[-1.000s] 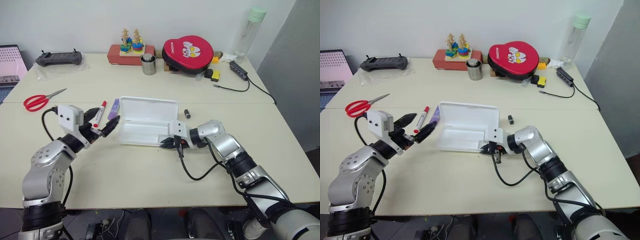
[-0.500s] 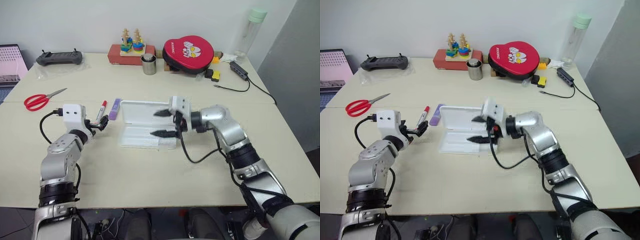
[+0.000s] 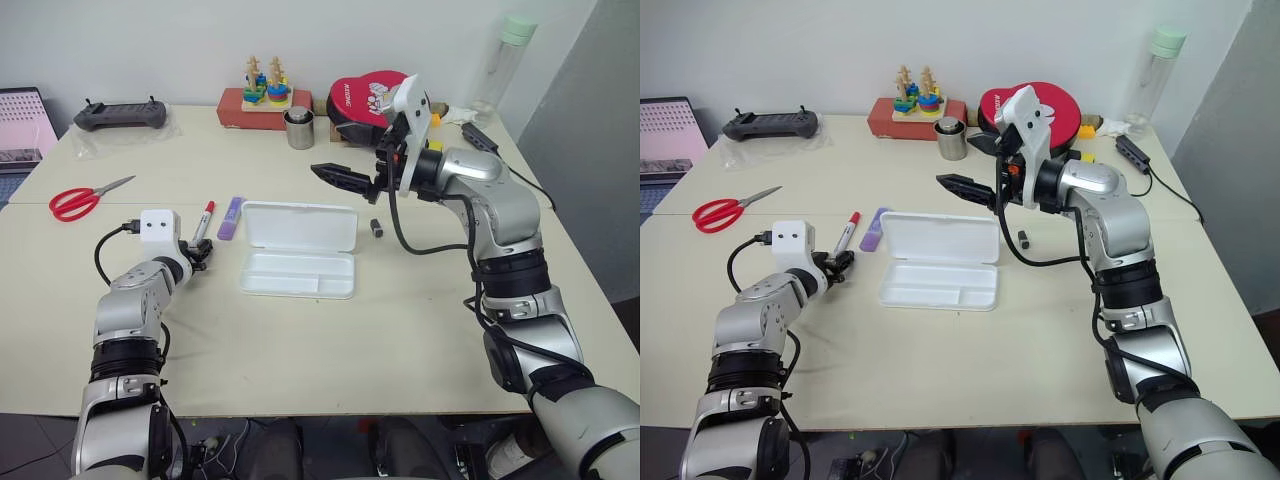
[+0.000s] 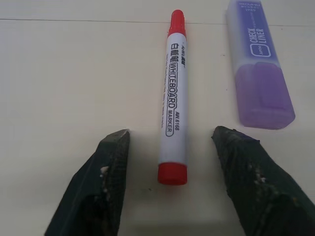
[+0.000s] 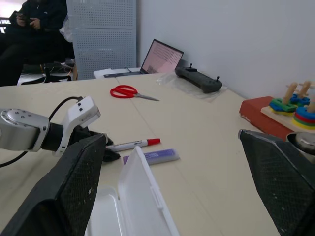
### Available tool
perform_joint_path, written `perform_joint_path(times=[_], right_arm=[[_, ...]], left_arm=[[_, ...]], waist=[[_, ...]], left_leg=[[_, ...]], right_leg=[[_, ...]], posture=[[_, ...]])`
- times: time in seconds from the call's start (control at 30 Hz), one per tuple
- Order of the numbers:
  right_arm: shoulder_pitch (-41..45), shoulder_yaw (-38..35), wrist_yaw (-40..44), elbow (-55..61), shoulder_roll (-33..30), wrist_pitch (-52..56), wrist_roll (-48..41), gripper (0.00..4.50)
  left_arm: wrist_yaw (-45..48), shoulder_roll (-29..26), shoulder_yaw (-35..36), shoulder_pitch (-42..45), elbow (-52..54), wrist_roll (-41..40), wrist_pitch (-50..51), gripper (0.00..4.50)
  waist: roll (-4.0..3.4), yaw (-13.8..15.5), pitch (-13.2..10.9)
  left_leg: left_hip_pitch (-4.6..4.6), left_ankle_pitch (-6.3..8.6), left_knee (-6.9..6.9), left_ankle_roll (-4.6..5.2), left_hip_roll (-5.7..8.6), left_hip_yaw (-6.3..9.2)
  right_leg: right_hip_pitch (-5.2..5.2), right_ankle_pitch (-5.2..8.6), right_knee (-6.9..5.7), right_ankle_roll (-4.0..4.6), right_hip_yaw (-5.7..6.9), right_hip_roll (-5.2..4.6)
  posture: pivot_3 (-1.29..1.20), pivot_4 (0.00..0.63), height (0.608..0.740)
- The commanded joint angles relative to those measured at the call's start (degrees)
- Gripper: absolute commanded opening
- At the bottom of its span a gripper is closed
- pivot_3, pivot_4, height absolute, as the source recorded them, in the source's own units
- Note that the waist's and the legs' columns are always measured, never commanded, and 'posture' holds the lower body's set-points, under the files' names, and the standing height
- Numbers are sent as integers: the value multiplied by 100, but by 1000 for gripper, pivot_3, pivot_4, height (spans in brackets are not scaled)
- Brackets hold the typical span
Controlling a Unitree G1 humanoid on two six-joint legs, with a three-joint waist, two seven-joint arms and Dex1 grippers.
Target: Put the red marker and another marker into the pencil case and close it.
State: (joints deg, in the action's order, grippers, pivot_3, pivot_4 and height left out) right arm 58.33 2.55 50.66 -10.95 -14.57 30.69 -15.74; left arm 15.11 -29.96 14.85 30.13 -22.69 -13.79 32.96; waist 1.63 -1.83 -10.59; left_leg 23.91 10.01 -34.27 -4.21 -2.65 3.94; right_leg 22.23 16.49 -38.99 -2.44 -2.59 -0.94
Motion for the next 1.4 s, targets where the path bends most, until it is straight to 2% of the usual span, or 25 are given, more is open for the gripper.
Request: perform_joint_path(times=[0.03, 0.13, 0.23, 0.37, 0.47, 0.57, 0.63, 0.73, 0.83, 1.03, 1.17, 1.4], right_arm=[[108, -59, -17, 302, -58, 8, -180, 4500], [87, 3, 13, 345, -88, 22, -224, 4500], [81, 46, 42, 359, -121, 14, -254, 4500], [57, 55, 108, 429, -143, 36, -326, 4500], [13, 7, 171, 543, -192, 109, -443, 4500], [-125, -85, 366, 860, -398, 313, -721, 4500], [-253, -214, 541, 1171, -602, 554, -1045, 4500], [-470, -404, 785, 1596, -966, 860, -1508, 4500], [-670, -548, 904, 1866, -1297, 1061, -1822, 4500], [-1093, -568, 725, 2192, -1676, 1028, -1810, 4500], [-1416, -624, 451, 2599, -1764, 1143, -1879, 4500], [-1886, -688, 81, 3170, -1922, 1374, -1989, 4500]], left_arm=[[8, -41, 26, 96, -154, 65, -80, 1778], [-105, -33, 114, 100, -193, 70, -190, 1287], [-288, -4, 243, 112, -246, 57, -343, 557], [-599, 79, 431, 127, -228, 28, -620, 459], [-548, 177, 622, 193, 80, -122, -1343, 459], [253, 198, 805, 394, 832, -755, -1946, 459], [1279, 50, 529, 422, 1571, -1198, -1988, 459], [2634, -390, -251, 460, 2384, -1291, -1927, 459], [4021, -1123, -1284, 461, 2597, -721, -2262, 459], [5749, -1765, -2476, 922, 1530, 331, -3662, 459], [5949, -1753, -2882, 1446, 215, 1093, -4586, 459], [6136, -1480, -3098, 1903, -1001, 1525, -5290, 459]], waist=[[0, 0, 0], [0, 1, 0], [0, 0, 0], [0, 1, 0], [0, 2, 0], [2, 28, -1], [2, 55, -1], [2, 58, -1], [-2, 23, -1], [-12, -93, -7], [-14, -111, -8], [-13, -76, -8]], left_leg=[[0, 0, 0, 0, 0, 0], [0, 0, 0, 0, 0, 0], [0, 0, 0, 0, 0, 0], [1, 0, 0, 0, 0, 0], [3, 0, 0, 0, 0, 0], [10, 0, 0, -1, 0, 1], [24, 0, -2, -2, 4, 8], [35, 0, -3, -3, 14, 11], [24, 1, 0, -2, 20, 3], [-3, -1, 12, 2, -7, -10], [0, -2, 11, 4, -11, -8], [17, 1, 11, 6, -7, -9]], right_leg=[[0, 0, 0, 0, 0, 0], [0, 0, 0, 0, 0, 0], [0, 0, 0, 0, 0, 0], [1, 0, 0, 0, -1, 0], [2, 0, 1, 0, 0, -1], [3, 0, 5, 1, 3, -2], [6, -1, 8, 1, 12, -6], [6, -1, 15, 1, 16, -16], [1, 0, 17, 0, 7, -19], [4, 17, 8, 11, -6, 7], [8, 25, 5, 5, -11, 16], [12, 21, 11, 12, -8, 12]], posture=[[0, 150, 740], [0, 150, 740], [0, 150, 740], [0, 150, 740], [0, 150, 740], [0, 150, 740], [0, 150, 740], [0, 150, 740], [0, 150, 740], [0, 150, 740], [0, 150, 740], [0, 150, 740]])
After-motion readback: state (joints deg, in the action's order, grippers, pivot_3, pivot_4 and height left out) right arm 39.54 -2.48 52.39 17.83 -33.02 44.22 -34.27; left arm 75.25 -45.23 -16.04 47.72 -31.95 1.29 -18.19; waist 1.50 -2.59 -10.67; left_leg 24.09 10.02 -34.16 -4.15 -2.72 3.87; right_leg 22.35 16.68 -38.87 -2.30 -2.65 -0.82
